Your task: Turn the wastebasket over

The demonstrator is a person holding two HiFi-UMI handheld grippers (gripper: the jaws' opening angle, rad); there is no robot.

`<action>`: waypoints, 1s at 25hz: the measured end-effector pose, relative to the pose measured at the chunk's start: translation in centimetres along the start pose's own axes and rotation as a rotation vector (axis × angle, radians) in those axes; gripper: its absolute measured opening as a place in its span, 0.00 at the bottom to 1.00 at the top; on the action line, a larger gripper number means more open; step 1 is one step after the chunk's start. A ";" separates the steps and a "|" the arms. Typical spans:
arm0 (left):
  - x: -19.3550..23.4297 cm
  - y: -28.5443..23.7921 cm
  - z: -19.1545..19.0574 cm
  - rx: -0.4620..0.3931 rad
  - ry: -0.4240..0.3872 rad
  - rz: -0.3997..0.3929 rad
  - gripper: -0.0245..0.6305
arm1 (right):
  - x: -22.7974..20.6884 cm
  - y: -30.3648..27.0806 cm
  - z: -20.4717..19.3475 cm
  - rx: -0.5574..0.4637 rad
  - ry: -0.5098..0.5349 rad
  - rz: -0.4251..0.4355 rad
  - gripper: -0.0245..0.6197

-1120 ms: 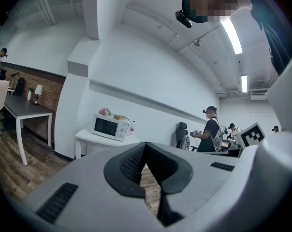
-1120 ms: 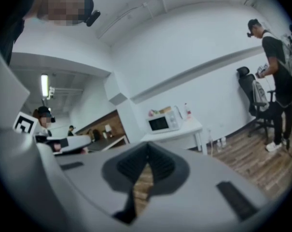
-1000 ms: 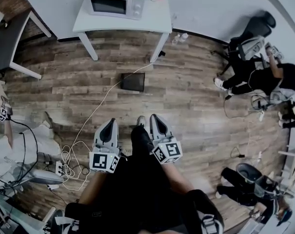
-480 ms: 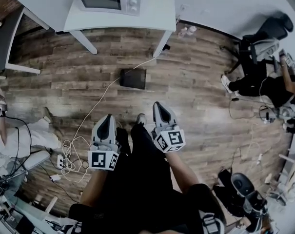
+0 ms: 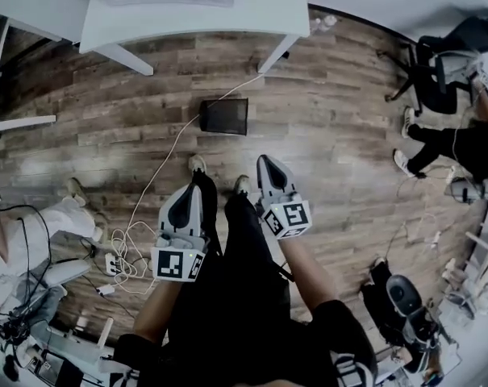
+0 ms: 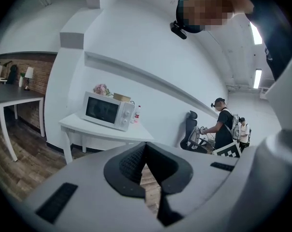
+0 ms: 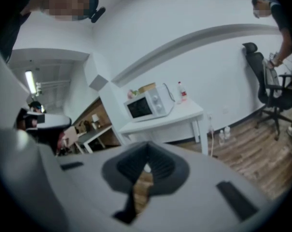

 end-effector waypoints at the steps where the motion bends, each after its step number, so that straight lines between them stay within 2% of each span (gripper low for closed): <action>1: 0.7 -0.9 -0.2 0.010 -0.003 -0.008 0.09 | -0.5 -1.0 -0.7 0.010 -0.004 -0.008 0.09; 8: 3.9 -6.5 -2.0 0.033 -0.007 -0.036 0.09 | -5.5 -7.0 -8.6 0.106 -0.045 -0.070 0.09; 11: 5.2 -8.9 -3.3 0.042 0.012 -0.034 0.09 | -8.0 -9.6 -12.2 0.135 -0.097 -0.082 0.09; 14: 6.3 -10.7 -5.1 0.041 0.023 -0.036 0.09 | -10.6 -11.9 -15.6 0.146 -0.127 -0.090 0.09; 22: 7.7 -13.3 -10.8 0.079 0.035 -0.016 0.09 | -16.1 -16.2 -26.7 0.275 -0.160 -0.121 0.09; 23: 7.8 -13.5 -11.4 0.082 0.038 -0.013 0.09 | -16.7 -16.8 -28.1 0.290 -0.171 -0.123 0.10; 25: 8.1 -13.9 -12.7 0.082 0.044 -0.009 0.09 | -18.1 -18.1 -30.8 0.317 -0.191 -0.127 0.18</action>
Point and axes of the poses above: the fingertips, and each gripper's own axes: y backward along the fingers, x to its left, z out of its top, the point moved 1 cm from there along y, backward along the fingers, and after that the axes turned 2 degrees about x, right-handed, at the moved point
